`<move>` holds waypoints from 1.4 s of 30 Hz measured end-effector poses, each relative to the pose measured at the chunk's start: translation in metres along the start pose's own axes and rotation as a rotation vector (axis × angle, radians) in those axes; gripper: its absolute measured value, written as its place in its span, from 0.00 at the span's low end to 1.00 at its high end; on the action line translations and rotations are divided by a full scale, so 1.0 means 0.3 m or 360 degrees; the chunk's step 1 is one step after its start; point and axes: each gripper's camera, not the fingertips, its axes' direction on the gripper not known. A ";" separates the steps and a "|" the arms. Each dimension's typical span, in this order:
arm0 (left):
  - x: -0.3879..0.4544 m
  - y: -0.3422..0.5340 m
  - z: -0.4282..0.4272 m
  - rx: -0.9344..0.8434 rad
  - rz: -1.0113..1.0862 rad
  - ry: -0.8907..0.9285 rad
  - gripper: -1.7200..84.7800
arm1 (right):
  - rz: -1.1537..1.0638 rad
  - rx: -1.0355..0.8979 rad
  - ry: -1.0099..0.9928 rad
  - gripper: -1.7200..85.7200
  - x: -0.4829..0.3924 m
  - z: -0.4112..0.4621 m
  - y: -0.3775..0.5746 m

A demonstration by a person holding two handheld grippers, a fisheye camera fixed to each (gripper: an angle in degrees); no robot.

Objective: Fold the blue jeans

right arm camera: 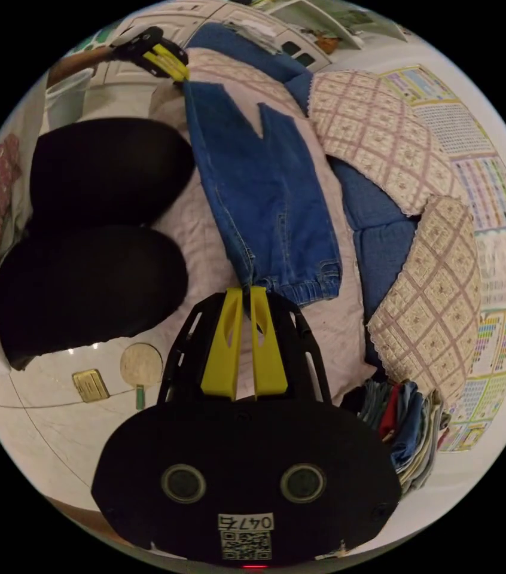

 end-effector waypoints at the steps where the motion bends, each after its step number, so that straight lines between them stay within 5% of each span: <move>1: -0.008 0.018 -0.008 -0.0023 -0.0031 0.0012 0.02 | -0.0001 -0.0001 -0.0004 0.02 0.001 0.004 0.000; 12: -0.110 0.184 0.022 -0.0169 -0.0253 -0.0004 0.13 | 0.0163 0.0092 0.0038 0.06 0.071 0.045 0.038; 22: -0.453 0.282 -0.040 -0.0036 -0.0393 -0.0143 0.03 | 0.0291 0.0122 0.0095 0.02 0.271 0.036 0.089; 26: -0.715 0.310 -0.078 0.0177 -0.0566 -0.0203 0.02 | 0.0547 0.0197 -0.0150 0.02 0.421 0.085 0.166; 34: -1.535 0.065 0.487 -0.0069 -0.0518 0.0358 0.02 | 0.0950 0.0170 -0.0127 0.02 0.856 0.212 0.166; 42: -1.818 -0.117 1.148 -0.0560 -0.0409 0.0745 0.02 | 0.0978 -0.0246 -0.0105 0.03 1.106 0.617 0.100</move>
